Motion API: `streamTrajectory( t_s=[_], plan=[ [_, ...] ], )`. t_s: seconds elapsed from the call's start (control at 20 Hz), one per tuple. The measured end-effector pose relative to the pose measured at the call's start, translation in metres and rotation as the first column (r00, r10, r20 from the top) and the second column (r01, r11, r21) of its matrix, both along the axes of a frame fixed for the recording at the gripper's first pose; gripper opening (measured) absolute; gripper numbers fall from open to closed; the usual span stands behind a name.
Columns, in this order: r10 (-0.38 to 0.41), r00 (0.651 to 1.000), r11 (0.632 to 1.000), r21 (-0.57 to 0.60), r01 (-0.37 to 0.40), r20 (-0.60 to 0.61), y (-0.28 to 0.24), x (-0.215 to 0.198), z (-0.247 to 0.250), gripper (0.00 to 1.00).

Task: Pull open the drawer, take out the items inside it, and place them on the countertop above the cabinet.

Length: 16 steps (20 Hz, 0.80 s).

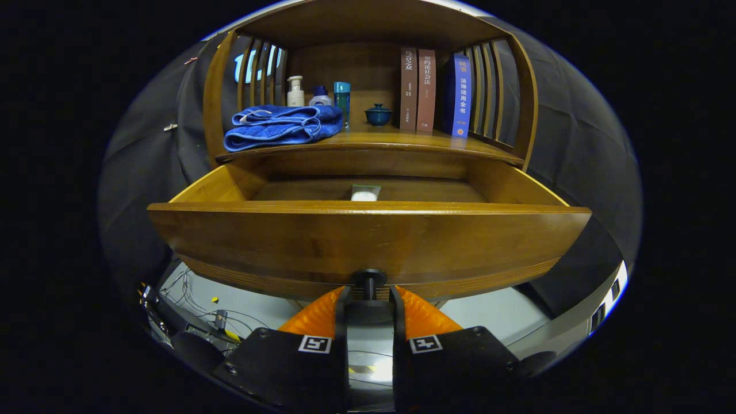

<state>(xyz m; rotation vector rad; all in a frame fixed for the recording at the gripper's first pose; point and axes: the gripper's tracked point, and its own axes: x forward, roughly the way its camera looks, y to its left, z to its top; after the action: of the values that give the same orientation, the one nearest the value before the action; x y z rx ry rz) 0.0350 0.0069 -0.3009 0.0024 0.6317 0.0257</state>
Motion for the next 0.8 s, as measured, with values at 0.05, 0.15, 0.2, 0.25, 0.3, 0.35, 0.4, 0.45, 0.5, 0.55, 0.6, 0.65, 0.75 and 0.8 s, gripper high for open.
streamTrajectory(
  t_s=[0.05, 0.15, 0.2, 0.25, 0.3, 0.35, 0.4, 0.45, 0.5, 0.55, 0.6, 0.65, 0.75, 0.8],
  plan=[
    [0.001, 1.000, 1.000, -0.001, -0.001, -0.002, 0.000, -0.007, 0.001, 0.34],
    [0.011, 1.000, 1.000, -0.009, -0.011, -0.004, -0.001, -0.020, 0.002, 0.34],
    [0.017, 1.000, 1.000, -0.013, -0.017, -0.005, 0.000, -0.026, 0.002, 0.34],
    [0.021, 1.000, 1.000, -0.017, -0.021, -0.009, 0.000, -0.031, 0.001, 0.34],
    [0.020, 1.000, 1.000, -0.019, -0.020, -0.012, -0.001, -0.036, 0.001, 0.34],
    [0.016, 1.000, 1.000, -0.015, -0.016, -0.015, -0.002, -0.040, 0.001, 0.34],
    [0.013, 1.000, 1.000, -0.009, -0.013, -0.019, -0.003, -0.043, 0.001, 0.34],
    [0.013, 1.000, 1.000, -0.005, -0.013, -0.024, -0.002, -0.048, -0.001, 0.34],
    [0.014, 0.999, 1.000, -0.005, -0.014, -0.030, -0.002, -0.052, -0.002, 0.34],
    [0.013, 0.999, 1.000, -0.005, -0.013, -0.038, -0.002, -0.056, -0.006, 0.34],
    [0.010, 0.999, 1.000, -0.004, -0.010, -0.048, -0.003, -0.059, -0.009, 0.34],
    [0.004, 1.000, 1.000, 0.002, -0.004, -0.026, -0.002, -0.058, -0.006, 0.34],
    [0.007, 0.999, 1.000, -0.020, -0.007, -0.034, -0.003, -0.058, -0.009, 0.34],
    [0.010, 0.999, 0.999, -0.034, -0.011, -0.035, -0.001, -0.058, -0.011, 0.34]
  ],
)
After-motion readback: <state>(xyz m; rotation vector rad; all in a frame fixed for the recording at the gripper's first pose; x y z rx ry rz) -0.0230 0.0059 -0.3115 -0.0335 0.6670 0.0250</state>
